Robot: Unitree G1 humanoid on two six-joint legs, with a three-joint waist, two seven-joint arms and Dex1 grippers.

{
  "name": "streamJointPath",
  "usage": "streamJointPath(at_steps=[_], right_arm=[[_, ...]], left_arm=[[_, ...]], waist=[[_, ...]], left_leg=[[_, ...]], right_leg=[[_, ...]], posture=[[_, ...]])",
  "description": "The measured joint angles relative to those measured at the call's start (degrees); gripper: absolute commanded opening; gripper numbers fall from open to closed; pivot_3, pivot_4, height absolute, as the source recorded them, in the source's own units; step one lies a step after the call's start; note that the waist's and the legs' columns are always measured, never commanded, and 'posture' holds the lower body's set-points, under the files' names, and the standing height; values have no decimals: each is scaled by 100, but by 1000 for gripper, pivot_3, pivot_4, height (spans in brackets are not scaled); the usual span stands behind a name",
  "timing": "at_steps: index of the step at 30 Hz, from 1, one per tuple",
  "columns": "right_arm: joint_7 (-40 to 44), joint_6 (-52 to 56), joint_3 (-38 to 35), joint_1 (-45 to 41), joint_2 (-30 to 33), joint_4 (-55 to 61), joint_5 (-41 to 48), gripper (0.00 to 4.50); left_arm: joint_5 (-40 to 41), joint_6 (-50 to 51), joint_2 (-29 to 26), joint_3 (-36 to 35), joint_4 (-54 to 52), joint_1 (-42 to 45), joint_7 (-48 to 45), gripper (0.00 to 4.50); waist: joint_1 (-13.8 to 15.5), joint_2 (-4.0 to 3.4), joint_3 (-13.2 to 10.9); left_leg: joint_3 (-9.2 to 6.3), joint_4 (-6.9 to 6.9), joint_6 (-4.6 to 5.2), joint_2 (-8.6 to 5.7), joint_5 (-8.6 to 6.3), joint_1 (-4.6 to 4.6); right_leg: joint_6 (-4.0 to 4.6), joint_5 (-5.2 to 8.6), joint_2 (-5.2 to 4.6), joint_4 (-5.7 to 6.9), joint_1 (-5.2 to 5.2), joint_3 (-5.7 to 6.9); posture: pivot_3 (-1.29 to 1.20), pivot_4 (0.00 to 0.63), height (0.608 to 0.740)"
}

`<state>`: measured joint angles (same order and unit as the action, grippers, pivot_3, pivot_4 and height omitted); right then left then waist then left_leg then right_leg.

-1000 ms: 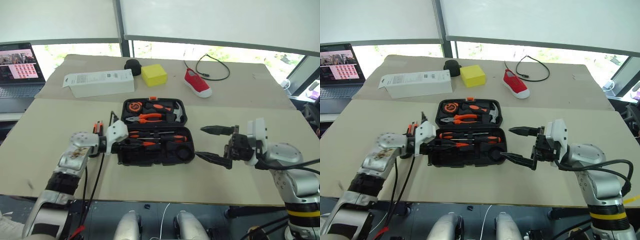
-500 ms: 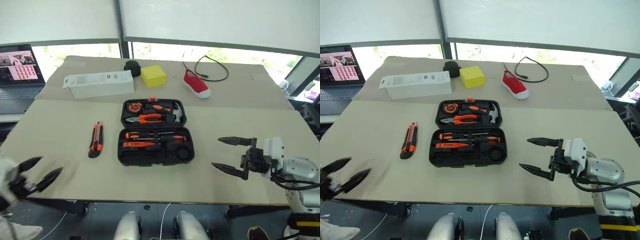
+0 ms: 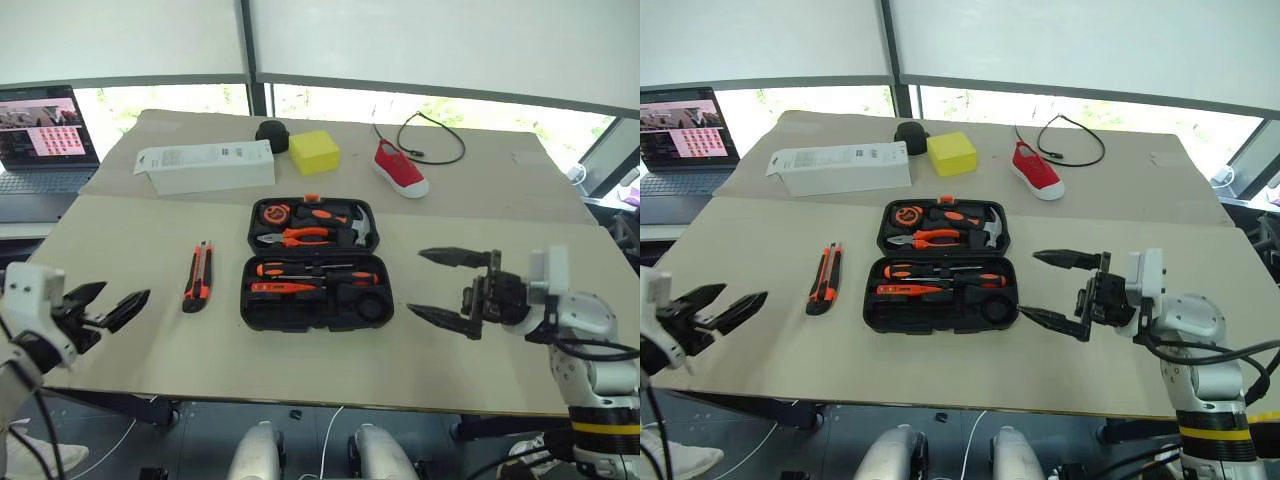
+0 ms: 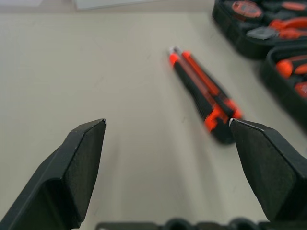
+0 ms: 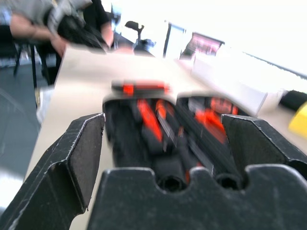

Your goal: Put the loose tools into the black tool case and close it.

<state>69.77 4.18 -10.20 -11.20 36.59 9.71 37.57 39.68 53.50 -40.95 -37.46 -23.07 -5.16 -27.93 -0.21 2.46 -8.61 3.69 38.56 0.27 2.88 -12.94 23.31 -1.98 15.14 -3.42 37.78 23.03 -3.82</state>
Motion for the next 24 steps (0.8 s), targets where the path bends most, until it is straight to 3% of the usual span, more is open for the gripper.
streamJointPath(at_steps=[5,11,14,19,20,24], right_arm=[[-141,121,45,-378,-171,-11,-4,4500],[-189,122,95,-517,-321,-36,-34,4500],[-190,122,116,-580,-337,-55,-43,4500],[-241,153,119,-578,-336,-55,-44,4500],[-247,161,119,-568,-325,-47,-44,4500],[-258,181,117,-484,-272,13,-43,4500]], left_arm=[[-92,921,580,773,55,1244,1311,4437],[-583,1008,836,1736,668,1788,1705,4437],[-959,900,838,2190,990,2053,1813,3656],[-1187,819,933,2315,1065,2134,1827,1866],[-1227,749,958,2319,1092,2133,1787,1696],[-1261,327,874,2343,1291,2087,1332,1704]], waist=[[-43,4,-1],[-65,3,-2],[-56,2,-2],[-29,1,-1],[-20,1,-1],[-1,1,-2]], left_leg=[[-9,-2,0,-7,0,8],[-7,-15,-1,-13,0,8],[-6,-16,-1,-14,1,3],[-6,-16,-1,-17,1,4],[-6,-16,-1,-17,1,3],[-5,-16,-2,-16,2,6]], right_leg=[[1,-1,9,2,4,0],[1,-1,10,-5,9,-5],[1,-1,10,-7,3,-5],[0,-1,4,-9,2,-5],[0,-1,4,-9,1,-5],[1,-1,5,-8,4,-4]], posture=[[0,150,740],[0,150,740],[0,150,740],[0,150,740],[0,150,740],[0,150,740]])
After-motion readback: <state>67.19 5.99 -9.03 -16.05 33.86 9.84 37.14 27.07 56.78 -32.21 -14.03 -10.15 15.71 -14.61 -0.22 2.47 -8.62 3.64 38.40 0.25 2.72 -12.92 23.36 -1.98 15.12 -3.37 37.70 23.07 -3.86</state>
